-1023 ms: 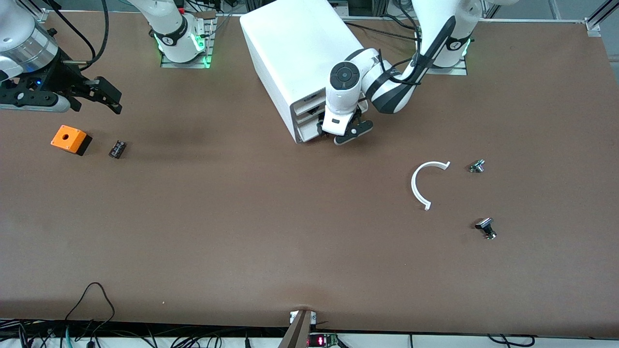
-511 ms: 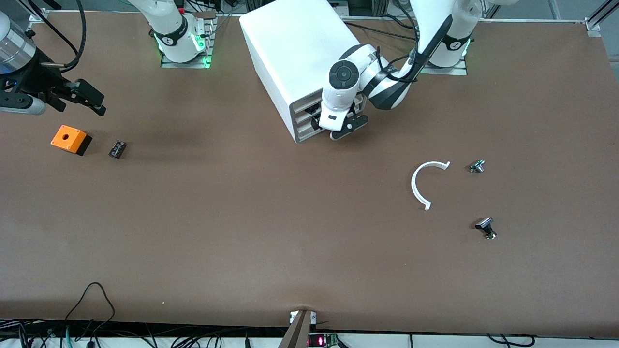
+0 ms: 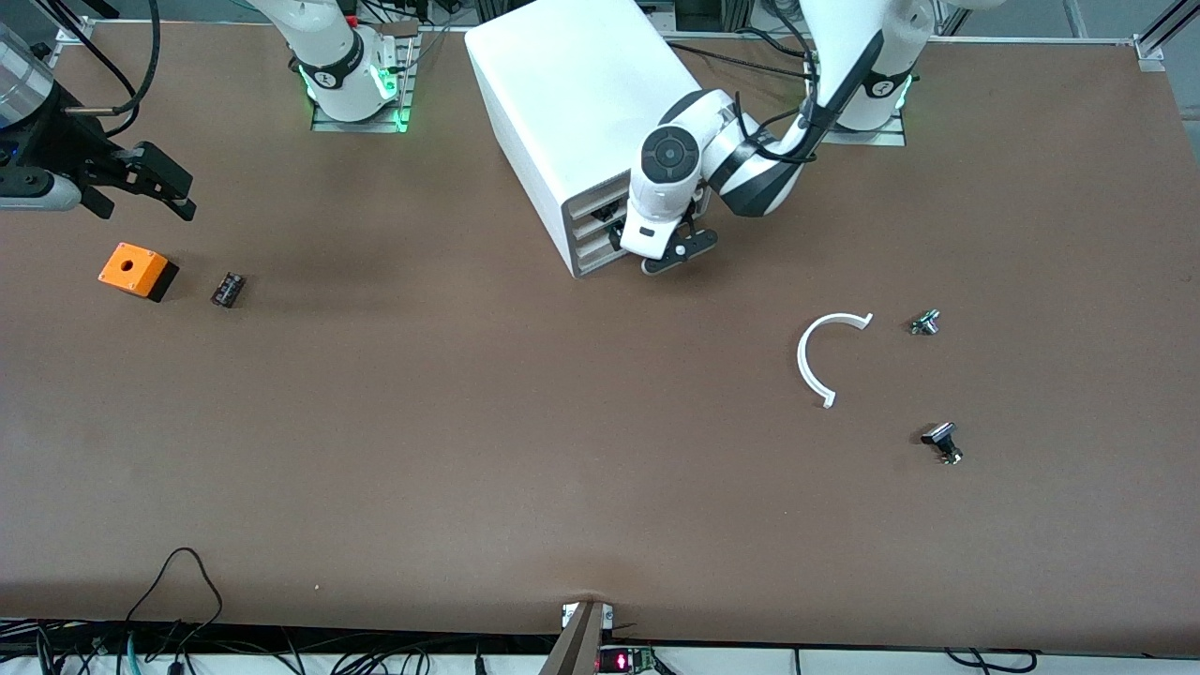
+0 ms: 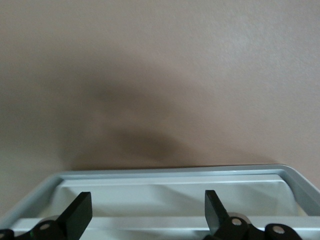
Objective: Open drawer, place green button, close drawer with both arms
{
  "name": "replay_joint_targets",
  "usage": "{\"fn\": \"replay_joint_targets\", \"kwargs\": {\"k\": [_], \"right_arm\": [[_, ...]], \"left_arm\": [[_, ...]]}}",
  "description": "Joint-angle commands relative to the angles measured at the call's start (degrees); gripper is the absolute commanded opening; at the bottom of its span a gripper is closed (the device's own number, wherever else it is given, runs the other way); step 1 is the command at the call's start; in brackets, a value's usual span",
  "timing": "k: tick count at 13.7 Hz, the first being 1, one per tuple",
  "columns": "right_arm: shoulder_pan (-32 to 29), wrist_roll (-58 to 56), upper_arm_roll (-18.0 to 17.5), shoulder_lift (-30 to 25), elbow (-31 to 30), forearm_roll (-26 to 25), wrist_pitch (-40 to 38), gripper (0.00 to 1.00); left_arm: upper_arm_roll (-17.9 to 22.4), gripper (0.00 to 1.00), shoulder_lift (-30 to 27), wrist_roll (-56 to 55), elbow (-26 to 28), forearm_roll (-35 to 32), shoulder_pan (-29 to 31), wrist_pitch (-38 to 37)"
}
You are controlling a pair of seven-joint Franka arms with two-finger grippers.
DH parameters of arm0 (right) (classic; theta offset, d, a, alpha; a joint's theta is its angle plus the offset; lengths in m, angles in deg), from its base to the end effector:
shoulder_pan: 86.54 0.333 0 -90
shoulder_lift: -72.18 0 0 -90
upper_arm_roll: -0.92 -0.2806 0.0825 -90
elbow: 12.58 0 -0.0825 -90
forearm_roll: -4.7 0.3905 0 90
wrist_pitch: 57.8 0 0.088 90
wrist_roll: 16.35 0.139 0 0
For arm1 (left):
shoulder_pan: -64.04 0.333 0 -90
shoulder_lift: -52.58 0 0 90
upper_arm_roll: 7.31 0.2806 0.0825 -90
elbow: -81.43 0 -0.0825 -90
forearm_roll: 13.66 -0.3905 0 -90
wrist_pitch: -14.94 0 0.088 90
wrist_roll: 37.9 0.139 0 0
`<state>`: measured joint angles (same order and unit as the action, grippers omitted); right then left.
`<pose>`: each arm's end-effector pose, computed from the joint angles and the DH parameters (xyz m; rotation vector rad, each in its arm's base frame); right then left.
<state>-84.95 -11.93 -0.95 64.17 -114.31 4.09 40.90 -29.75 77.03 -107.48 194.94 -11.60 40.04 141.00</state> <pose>0.5364 0.0319 0.5485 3.1293 -0.0246 0.1373 0.3919 -0.4231 0.1842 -2.9904 -0.6773 0.3909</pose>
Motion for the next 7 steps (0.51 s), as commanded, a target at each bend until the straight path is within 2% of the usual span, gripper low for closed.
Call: {"fn": "replay_joint_targets", "kwargs": {"k": [1,2,4,7], "right_arm": [[-0.6,-1.0,-0.1,0.4,1.7,1.2,-1.0,1.0],[-0.6,-1.3,-0.1,0.4,2.1,1.1,-1.1,1.0],[-0.6,-1.4,-0.1,0.4,2.4,1.1,-1.1,1.0],[-0.6,-1.4,-0.1,0.5,2.5,1.1,-1.1,1.0]], "left_arm": [[-0.8,0.99,-1.3,8.2,-7.2,0.6,4.9,-12.4],[-0.3,0.99,-1.6,8.8,-9.4,0.0,5.3,-15.5],[-0.8,0.99,-2.1,10.3,-13.9,-6.7,8.0,-21.1],[-0.4,0.99,-2.1,20.1,-20.8,-12.4,11.1,-28.6]]}}
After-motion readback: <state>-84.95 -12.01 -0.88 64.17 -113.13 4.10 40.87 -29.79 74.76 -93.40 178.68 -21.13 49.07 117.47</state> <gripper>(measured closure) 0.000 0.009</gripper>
